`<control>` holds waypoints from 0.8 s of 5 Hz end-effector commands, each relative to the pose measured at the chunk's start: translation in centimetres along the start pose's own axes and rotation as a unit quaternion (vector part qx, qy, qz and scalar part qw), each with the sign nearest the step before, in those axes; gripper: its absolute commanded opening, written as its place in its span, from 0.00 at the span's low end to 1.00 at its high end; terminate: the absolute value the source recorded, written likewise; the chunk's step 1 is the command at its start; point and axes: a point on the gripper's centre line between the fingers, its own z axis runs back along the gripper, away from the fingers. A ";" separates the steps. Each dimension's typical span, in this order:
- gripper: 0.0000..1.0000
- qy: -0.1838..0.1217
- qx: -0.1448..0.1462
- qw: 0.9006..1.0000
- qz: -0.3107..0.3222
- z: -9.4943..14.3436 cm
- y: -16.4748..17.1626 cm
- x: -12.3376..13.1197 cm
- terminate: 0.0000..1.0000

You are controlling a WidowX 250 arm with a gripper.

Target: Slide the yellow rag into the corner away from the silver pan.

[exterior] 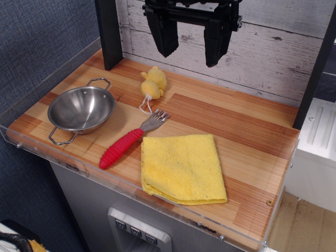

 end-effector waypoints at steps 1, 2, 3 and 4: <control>1.00 0.000 0.000 1.000 0.000 0.0 0.0 0.0 0.00; 1.00 -0.005 0.002 1.000 0.011 0.6 0.0 -2.7 0.00; 1.00 -0.013 0.001 1.000 0.014 1.0 0.7 -4.8 0.00; 1.00 -0.003 0.009 1.000 0.008 0.2 1.5 -6.9 0.00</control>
